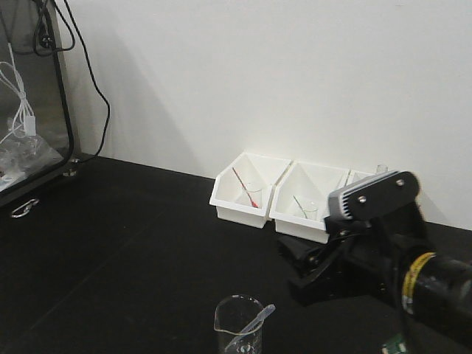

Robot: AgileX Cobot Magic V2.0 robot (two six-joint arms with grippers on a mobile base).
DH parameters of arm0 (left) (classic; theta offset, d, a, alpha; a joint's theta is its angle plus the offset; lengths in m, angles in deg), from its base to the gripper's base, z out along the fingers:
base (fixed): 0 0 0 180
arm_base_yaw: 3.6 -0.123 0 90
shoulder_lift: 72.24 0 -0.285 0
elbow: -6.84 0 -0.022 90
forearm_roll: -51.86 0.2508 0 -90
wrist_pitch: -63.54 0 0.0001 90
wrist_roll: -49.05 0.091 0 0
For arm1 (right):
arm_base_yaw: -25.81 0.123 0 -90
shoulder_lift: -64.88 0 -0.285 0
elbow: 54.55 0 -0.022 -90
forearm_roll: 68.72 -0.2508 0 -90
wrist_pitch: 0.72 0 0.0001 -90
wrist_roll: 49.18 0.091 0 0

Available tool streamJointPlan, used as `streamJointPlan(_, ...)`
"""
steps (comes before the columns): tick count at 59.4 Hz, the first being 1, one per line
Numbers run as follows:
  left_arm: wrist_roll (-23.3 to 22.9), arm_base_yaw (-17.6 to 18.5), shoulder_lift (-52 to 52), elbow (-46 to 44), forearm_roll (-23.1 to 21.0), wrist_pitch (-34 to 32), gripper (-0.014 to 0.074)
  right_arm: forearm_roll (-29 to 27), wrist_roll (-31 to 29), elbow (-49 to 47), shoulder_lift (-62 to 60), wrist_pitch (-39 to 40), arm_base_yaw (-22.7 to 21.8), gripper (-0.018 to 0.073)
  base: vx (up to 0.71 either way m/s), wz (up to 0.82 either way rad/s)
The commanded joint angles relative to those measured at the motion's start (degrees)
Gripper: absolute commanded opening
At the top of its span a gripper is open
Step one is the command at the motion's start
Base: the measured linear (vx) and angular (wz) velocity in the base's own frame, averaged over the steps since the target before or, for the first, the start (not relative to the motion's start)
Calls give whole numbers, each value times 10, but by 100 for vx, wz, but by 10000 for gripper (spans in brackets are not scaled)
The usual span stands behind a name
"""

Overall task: Grab transparent chemical and place on left bench
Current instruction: 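Open the right gripper and withdraw it from the beaker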

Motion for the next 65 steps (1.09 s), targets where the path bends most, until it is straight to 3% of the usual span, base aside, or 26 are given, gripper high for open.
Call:
streamJointPlan(1, -4, 1, -11, 9, 0, -45, -3, -3, -1, -17, -46, -55, -1, 487, 0, 0)
streamJointPlan(11, -4, 1, -11, 9, 0, -45, -3, -2, -1, -17, -85, -126, -1, 464, 0, 0)
streamJointPlan(23, -4, 1, -11, 9, 0, -45, -3, -2, -2, -17, -88, -132, -1, 451, 0, 0)
streamJointPlan(29, -4, 1, -11, 9, 0, -45, -3, 26, -3, -17, -92, -132, -2, 438, 0, 0)
streamJointPlan(35, -4, 1, -11, 9, 0, -45, -3, 5, -12, 6, -129, -126, -9, 416, 0, 0)
streamJointPlan(40, -4, 1, -11, 9, 0, -45, -3, -34, -17, 57, -193, -93, -49, 372, 0, 0)
streamJointPlan(49, -4, 1, -11, 9, 0, -45, -3, -123, -52, 177, -319, -18, -170, 231, 0, 0)
streamJointPlan(60, -4, 1, -11, 9, 0, -45, -3, -266, -180, 311, -465, -6, -269, -12, 0, 0)
streamJointPlan(65, -4, 1, -11, 9, 0, -45, -3, -299, -239, 377, -524, -5, -275, -10, 0, 0)
